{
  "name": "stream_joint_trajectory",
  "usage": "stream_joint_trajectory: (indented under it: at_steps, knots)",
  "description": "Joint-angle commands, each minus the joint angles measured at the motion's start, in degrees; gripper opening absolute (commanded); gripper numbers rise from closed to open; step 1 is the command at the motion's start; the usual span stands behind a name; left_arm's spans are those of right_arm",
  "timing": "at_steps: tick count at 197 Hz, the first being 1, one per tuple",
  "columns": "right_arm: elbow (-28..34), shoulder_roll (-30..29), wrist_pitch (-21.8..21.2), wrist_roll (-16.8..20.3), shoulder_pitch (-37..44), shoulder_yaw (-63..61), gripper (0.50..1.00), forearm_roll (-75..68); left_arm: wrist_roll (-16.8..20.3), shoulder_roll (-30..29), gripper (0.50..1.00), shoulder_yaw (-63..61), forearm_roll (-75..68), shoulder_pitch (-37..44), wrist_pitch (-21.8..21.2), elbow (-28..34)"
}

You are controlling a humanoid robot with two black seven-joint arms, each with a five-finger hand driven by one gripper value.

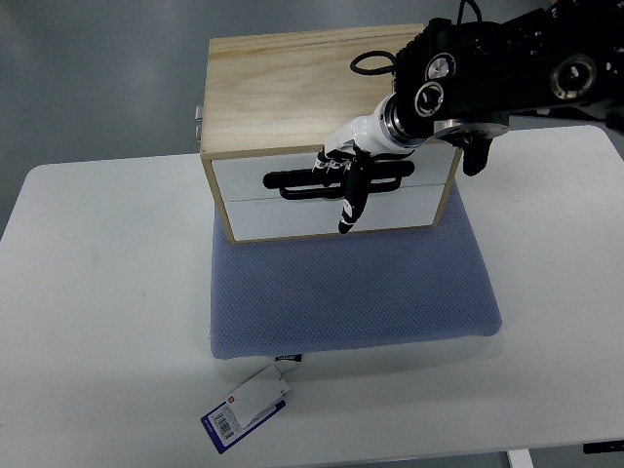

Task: Open wood drawer with right hand
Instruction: 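Hook the right hand fingers around the black bar handle, then pull the upper drawer toward the robot with the right hand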

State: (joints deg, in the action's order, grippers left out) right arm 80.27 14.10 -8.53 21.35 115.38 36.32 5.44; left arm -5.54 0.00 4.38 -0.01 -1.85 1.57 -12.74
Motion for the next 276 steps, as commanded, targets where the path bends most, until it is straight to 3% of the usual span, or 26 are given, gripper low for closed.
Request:
stream_joint_trajectory:
  at_steps: [1,117,276]
  knots:
    - [0.0,-0.2,0.1,0.0,-0.5,0.1,0.889,0.0,0.0,0.0,1.0,-0.1,-0.1,0.0,-0.1,0.0]
    - [-0.1,0.0,-1.3,0.0,-2.3,0.1,0.905,0.9,0.0,0.0,1.0,0.1,0.0,0.0,0.0,0.0]
    - [4.5,2.6,-12.8,-0.4,0.1,-1.2,0.926,0.3,0.0,0.0,1.0,0.1,0.0,0.0,0.0,0.1]
